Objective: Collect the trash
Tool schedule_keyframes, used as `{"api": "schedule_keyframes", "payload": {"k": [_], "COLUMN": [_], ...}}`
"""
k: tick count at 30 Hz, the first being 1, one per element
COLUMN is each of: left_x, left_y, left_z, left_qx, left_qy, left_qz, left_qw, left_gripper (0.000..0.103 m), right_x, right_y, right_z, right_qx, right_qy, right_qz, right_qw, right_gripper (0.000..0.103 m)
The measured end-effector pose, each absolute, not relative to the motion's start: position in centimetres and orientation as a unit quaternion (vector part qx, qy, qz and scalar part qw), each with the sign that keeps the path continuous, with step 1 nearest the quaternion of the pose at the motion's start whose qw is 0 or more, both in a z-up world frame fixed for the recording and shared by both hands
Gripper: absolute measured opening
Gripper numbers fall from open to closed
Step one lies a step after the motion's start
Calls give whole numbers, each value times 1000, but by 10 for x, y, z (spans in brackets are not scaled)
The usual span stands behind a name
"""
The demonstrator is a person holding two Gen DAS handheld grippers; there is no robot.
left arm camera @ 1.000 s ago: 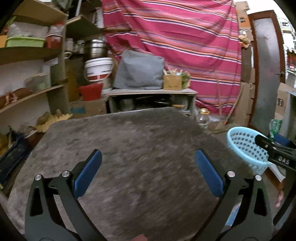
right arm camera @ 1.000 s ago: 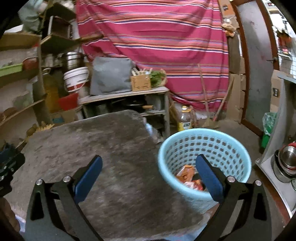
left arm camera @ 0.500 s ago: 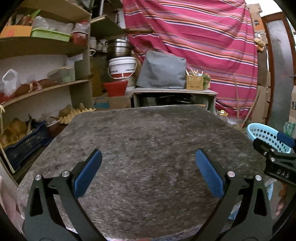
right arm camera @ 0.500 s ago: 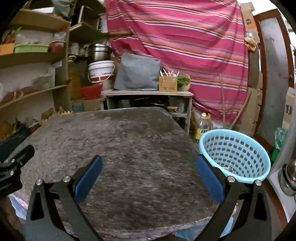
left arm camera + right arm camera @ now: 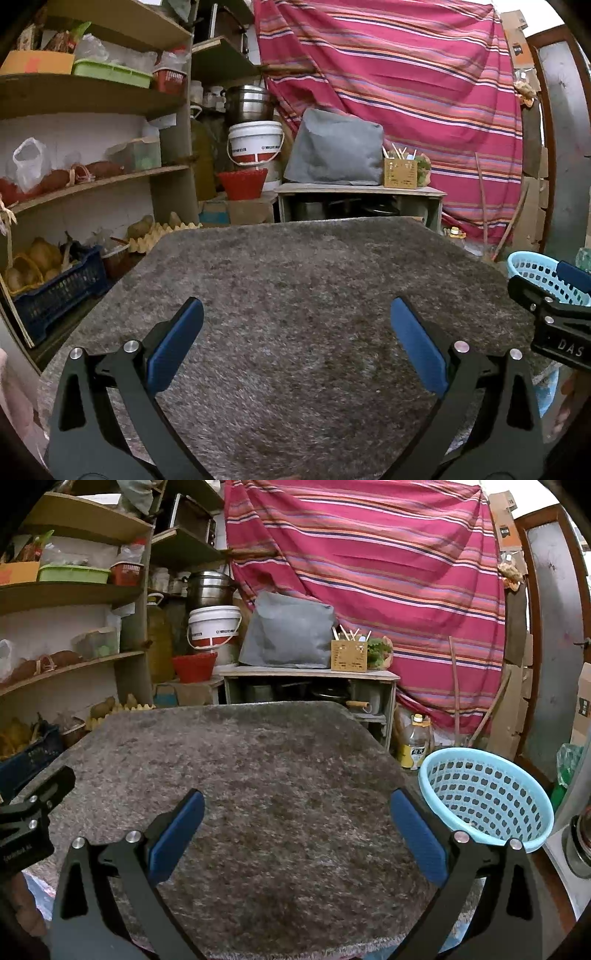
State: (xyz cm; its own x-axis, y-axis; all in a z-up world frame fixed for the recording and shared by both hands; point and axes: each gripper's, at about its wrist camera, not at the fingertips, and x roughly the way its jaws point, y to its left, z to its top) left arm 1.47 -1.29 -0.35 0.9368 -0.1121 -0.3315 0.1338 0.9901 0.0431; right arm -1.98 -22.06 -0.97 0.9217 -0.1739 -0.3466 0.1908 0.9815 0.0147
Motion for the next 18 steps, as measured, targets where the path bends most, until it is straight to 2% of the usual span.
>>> {"api": "schedule_keyframes", "payload": {"k": [18], "left_x": [15], "left_y": [-9], "left_z": [-5], "left_qx": [32], "left_qy": [161], "left_qz": [-45], "left_qw": [985], "left_gripper": [98], "right_x": [-17], "right_y": [-216], "right_z": [-6], "right_qx": [17], "right_qy": [166], "right_qz": [-94], "right_qw": [981], "right_gripper": [99]}}
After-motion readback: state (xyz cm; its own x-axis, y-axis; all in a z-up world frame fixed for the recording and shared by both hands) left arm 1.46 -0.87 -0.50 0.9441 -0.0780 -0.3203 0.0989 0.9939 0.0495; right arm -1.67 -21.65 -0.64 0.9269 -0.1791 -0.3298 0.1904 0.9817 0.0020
